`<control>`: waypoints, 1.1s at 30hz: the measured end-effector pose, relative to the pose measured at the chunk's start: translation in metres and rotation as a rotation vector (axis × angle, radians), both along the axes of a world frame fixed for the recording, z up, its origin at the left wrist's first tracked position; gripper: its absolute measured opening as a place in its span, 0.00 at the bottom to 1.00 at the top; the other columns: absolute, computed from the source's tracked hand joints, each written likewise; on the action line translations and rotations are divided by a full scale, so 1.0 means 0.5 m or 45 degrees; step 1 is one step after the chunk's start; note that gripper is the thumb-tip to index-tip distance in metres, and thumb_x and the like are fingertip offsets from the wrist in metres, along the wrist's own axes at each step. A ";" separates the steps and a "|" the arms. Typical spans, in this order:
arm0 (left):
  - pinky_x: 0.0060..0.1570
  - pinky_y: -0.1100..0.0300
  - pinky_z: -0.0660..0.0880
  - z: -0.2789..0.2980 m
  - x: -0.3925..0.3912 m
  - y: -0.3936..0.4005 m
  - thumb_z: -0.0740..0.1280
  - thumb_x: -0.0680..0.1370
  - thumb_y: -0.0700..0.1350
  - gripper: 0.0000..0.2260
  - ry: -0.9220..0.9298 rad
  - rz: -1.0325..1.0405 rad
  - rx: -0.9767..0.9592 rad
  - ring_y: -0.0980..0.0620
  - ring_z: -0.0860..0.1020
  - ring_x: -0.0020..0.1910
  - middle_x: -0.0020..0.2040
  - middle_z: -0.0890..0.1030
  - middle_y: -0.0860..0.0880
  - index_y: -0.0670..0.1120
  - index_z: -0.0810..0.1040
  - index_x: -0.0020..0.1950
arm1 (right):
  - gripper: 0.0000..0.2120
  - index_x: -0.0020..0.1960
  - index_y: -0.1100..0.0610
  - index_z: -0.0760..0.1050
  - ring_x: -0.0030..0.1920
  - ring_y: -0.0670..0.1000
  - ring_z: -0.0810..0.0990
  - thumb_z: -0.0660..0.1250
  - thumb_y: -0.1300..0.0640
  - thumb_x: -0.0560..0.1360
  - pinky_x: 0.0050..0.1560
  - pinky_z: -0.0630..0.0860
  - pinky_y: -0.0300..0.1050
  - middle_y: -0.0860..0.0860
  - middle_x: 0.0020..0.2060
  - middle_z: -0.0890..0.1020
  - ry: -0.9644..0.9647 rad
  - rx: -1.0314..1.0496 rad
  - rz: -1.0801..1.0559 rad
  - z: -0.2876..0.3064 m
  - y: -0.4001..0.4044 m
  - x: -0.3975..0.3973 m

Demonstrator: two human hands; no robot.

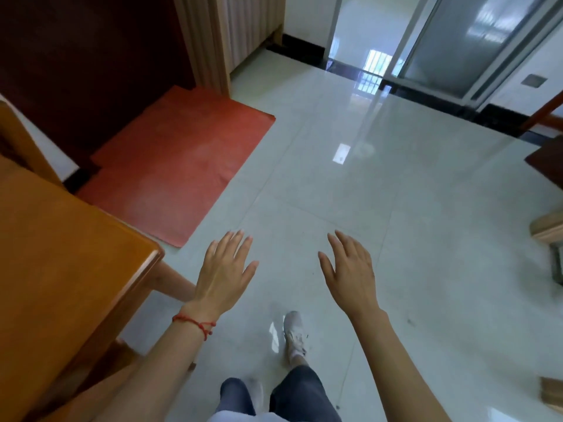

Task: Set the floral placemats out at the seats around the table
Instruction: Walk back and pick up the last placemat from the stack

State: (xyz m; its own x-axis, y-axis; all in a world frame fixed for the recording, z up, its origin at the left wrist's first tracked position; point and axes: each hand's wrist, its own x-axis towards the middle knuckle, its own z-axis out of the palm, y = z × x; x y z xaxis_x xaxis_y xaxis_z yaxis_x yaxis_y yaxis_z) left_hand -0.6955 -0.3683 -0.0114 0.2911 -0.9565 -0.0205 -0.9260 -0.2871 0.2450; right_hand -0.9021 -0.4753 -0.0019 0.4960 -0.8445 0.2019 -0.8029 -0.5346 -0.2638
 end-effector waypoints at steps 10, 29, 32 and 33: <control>0.56 0.44 0.73 0.013 0.092 -0.255 0.40 0.80 0.57 0.32 -0.040 0.247 0.018 0.41 0.77 0.59 0.60 0.78 0.40 0.40 0.76 0.60 | 0.29 0.60 0.61 0.75 0.57 0.59 0.78 0.44 0.43 0.79 0.57 0.73 0.53 0.57 0.58 0.79 -0.012 0.014 0.273 0.009 -0.337 0.136; 0.61 0.43 0.70 0.001 0.496 -0.424 0.42 0.80 0.58 0.30 0.069 0.676 0.030 0.40 0.72 0.65 0.65 0.74 0.40 0.40 0.71 0.67 | 0.27 0.59 0.60 0.75 0.58 0.56 0.77 0.45 0.44 0.80 0.57 0.73 0.50 0.56 0.57 0.80 0.016 -0.018 0.721 0.003 -0.603 0.659; 0.61 0.44 0.70 0.011 0.574 -0.439 0.42 0.80 0.58 0.30 0.058 0.734 0.025 0.40 0.72 0.65 0.65 0.75 0.40 0.40 0.71 0.66 | 0.28 0.59 0.61 0.76 0.57 0.57 0.78 0.45 0.44 0.80 0.57 0.74 0.50 0.57 0.57 0.80 -0.002 -0.030 0.785 0.014 -0.626 0.760; 0.61 0.44 0.70 0.012 0.595 -0.442 0.42 0.80 0.58 0.30 0.058 0.757 0.026 0.40 0.72 0.65 0.65 0.75 0.40 0.40 0.71 0.66 | 0.26 0.59 0.62 0.75 0.57 0.58 0.78 0.47 0.45 0.80 0.57 0.74 0.51 0.57 0.57 0.80 -0.004 -0.019 0.811 0.014 -0.634 0.790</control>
